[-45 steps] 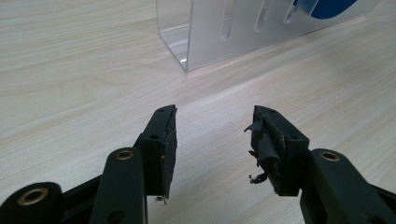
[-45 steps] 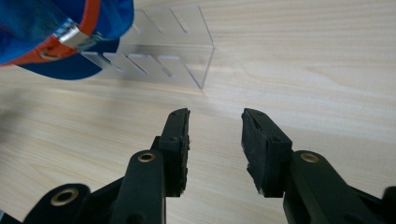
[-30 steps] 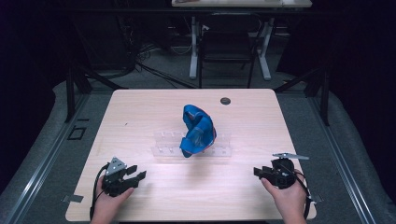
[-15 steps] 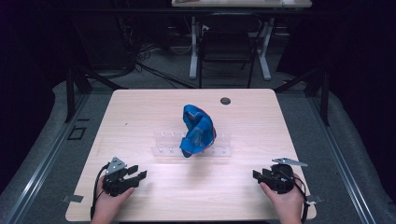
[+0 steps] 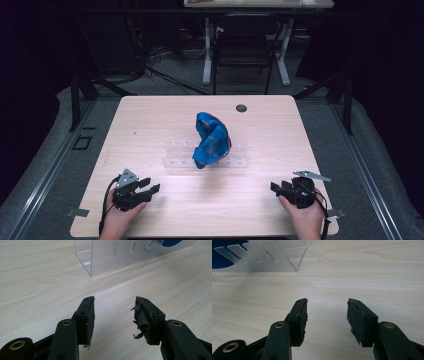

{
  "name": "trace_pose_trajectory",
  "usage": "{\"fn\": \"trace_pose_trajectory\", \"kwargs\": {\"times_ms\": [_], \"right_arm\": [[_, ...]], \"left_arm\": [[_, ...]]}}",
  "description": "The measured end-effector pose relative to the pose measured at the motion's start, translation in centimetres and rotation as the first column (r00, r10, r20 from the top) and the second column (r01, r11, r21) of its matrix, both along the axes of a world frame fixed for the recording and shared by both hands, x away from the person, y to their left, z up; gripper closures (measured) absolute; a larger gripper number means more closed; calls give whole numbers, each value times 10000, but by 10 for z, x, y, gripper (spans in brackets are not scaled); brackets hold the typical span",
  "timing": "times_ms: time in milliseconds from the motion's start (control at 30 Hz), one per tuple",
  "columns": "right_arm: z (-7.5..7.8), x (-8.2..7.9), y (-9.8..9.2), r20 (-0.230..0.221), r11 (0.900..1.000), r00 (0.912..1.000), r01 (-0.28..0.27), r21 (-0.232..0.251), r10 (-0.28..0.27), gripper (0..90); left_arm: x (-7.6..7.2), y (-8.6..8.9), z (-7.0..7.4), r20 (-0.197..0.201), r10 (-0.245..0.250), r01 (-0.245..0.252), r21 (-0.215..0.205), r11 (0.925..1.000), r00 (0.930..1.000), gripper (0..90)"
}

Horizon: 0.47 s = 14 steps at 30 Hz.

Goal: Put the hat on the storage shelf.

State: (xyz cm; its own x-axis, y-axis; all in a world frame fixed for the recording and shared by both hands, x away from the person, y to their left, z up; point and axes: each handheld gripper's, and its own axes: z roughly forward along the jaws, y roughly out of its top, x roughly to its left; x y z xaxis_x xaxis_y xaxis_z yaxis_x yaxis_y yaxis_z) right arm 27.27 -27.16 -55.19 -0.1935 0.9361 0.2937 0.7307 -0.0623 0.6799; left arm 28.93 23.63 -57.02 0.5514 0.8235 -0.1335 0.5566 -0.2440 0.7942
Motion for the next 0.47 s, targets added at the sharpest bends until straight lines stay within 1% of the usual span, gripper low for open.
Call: {"fn": "trace_pose_trajectory", "kwargs": {"times_ms": [33,67,100,200,267,367,433,467], "right_arm": [[0,0,1,-30,10000,10000,-33,-63,33,499],[-1,0,2,-4,10000,10000,-23,-24,23,497],[-1,0,3,4,10000,10000,-84,-15,84,496],[-1,1,4,-25,9999,9999,-124,-51,124,489],[-2,1,3,-55,9999,9999,-101,-52,101,487],[-2,1,1,-71,10000,10000,-19,75,19,487],[-1,0,0,-57,9995,10000,26,307,-25,487],[-1,0,-2,-78,9986,10000,11,524,-7,488]], "left_arm": [[0,-1,0,-91,-43,42,-10,10000,9999,511],[0,-2,-1,-10,7,-7,-81,10000,10000,513],[0,-2,-1,-95,-68,67,-115,9999,9999,513],[0,-5,-2,-89,-85,83,-214,9997,9999,514],[-1,-7,-1,-155,-119,116,-218,9997,9998,516],[-2,-11,0,-122,-244,240,-251,9994,9996,518],[-2,-17,3,-43,-341,340,-295,9990,9994,518],[-1,-22,5,-10,-403,402,-325,9987,9992,517]]}}
